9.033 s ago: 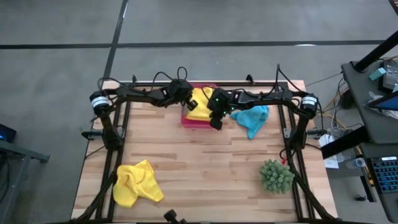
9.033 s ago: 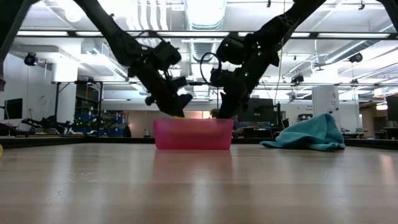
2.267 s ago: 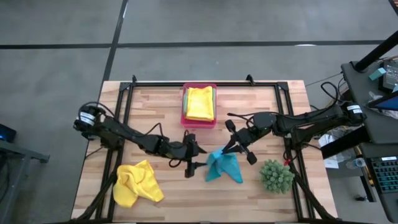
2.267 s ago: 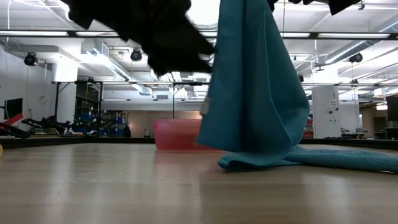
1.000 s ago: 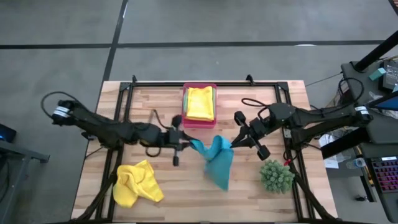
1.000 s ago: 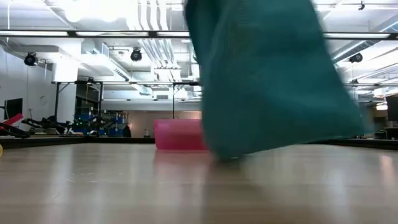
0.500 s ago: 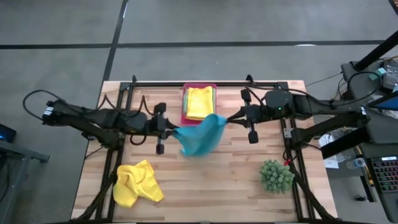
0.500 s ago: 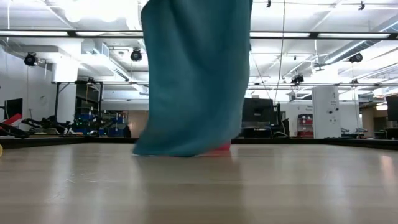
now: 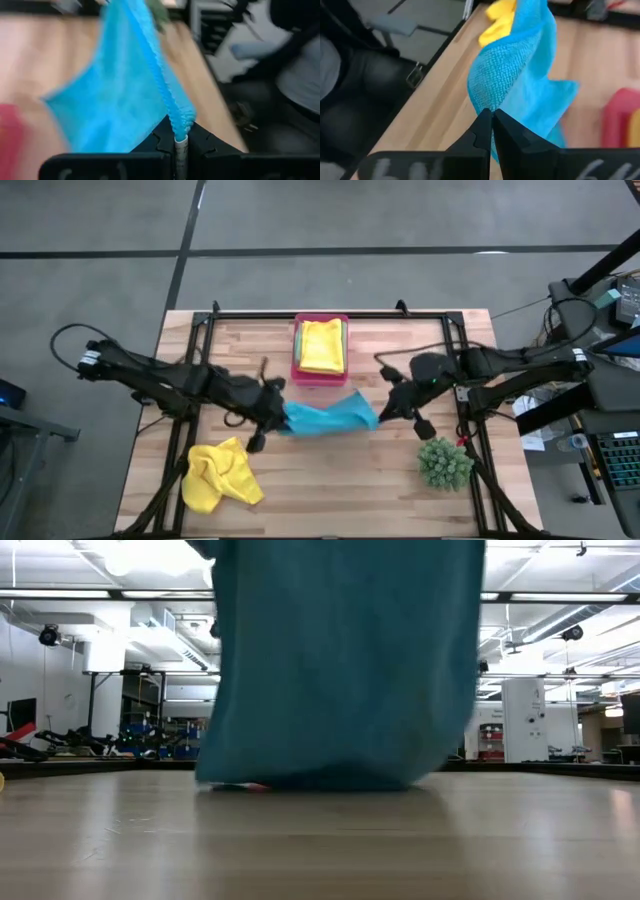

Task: Fold microfiber towels
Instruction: Fold the blue towel

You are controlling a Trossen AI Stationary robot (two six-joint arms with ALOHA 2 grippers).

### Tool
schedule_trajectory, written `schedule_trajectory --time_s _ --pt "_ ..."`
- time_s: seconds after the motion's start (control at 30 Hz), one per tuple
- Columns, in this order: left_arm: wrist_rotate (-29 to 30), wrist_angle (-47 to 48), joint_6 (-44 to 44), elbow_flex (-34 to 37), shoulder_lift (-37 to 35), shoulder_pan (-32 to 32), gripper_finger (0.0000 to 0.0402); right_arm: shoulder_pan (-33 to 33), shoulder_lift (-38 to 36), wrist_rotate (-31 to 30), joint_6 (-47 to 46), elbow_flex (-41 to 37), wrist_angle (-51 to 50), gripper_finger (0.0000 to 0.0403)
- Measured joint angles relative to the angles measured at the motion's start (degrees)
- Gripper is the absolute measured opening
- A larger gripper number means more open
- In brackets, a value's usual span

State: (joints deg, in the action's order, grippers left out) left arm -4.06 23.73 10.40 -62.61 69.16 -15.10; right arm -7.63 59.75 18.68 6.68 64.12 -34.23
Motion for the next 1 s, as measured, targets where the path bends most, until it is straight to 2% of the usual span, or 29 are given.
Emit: schedule_trajectory --time_s 0.27,0.4,0.5,0.63,0.8,1.0 --pt "-8.96 -4.20 14.86 -0.46 10.98 -4.60 0.0000 -6.69 0.00 0.43 -8.84 -12.06 8.96 0.0008" --pt "-14.93 -8.52 19.06 -0.52 15.55 -5.26 0.0000 -9.71 0.00 0.55 -14.16 -16.90 14.68 0.0008" --pt "-16.59 -10.19 21.51 -0.79 18.91 -5.16 0.0000 -11.61 0.09 0.67 -19.58 -20.47 19.33 0.0008" --pt "-16.94 -10.53 22.30 -1.20 22.96 -5.15 0.0000 -13.83 1.49 -0.08 -25.94 -23.79 22.77 0.0008" --pt "-16.27 -10.35 25.21 -0.90 26.51 -4.72 0.0000 -14.39 4.57 -9.40 -29.89 -24.69 22.05 0.0008" --pt "-6.13 -4.06 27.30 -0.79 28.74 -2.99 0.0000 -11.97 9.30 -12.72 -30.10 -24.51 19.99 0.0008"
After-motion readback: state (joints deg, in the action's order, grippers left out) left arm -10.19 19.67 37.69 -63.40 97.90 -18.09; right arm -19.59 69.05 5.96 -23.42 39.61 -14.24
